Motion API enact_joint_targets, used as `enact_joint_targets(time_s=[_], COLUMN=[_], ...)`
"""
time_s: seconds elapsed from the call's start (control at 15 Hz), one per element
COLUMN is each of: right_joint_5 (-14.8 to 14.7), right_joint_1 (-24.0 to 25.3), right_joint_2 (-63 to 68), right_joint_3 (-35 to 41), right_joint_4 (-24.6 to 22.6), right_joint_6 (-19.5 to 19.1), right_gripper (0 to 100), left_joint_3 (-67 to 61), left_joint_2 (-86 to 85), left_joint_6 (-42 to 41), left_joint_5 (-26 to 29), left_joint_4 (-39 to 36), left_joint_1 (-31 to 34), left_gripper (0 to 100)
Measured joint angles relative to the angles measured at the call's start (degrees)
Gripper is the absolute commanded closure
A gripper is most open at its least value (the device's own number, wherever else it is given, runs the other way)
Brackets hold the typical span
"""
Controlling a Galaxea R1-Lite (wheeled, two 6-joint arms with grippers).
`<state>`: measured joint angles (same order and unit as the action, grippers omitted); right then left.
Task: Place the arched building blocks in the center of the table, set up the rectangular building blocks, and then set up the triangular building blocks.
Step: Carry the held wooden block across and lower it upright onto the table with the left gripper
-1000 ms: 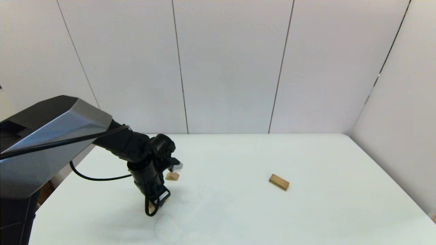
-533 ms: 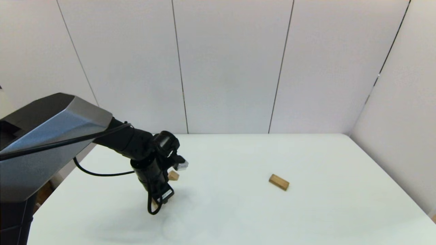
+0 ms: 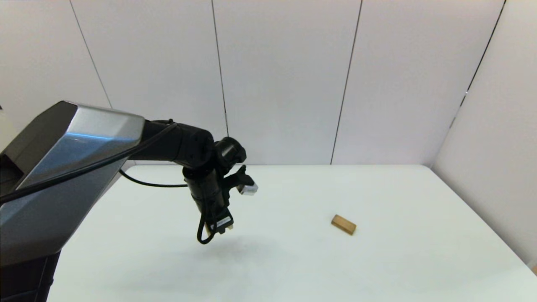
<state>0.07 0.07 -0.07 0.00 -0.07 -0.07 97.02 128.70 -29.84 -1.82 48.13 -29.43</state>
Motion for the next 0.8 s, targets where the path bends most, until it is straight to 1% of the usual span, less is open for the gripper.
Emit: enact_joint_targets(time_s=[0.13,0.27,0.53,0.8], right_joint_5=[0.00,0.02,0.02,0.00], right_joint_1=[0.00,0.00,0.00,0.00], right_joint_2=[0.00,0.00,0.00,0.00], right_joint_3=[0.00,0.00,0.00,0.00], right_joint_4=[0.00,0.00,0.00,0.00], right_joint_6=[-0.02,0.00,0.00,0.00], right_gripper=[0,0,0,0], left_joint_3=[7.96,13.91,16.12,16.24], left_joint_2=[1.84,4.46,8.68,11.72], left_joint_6=[-2.05,-4.83,-8.66,-11.52], left_joint_5=[0.00,-0.02,0.24,0.77], left_joint_4=[6.67,10.91,9.31,4.32], left_joint_1=[-2.27,-5.16,-10.01,-13.92], left_gripper=[100,100,100,100])
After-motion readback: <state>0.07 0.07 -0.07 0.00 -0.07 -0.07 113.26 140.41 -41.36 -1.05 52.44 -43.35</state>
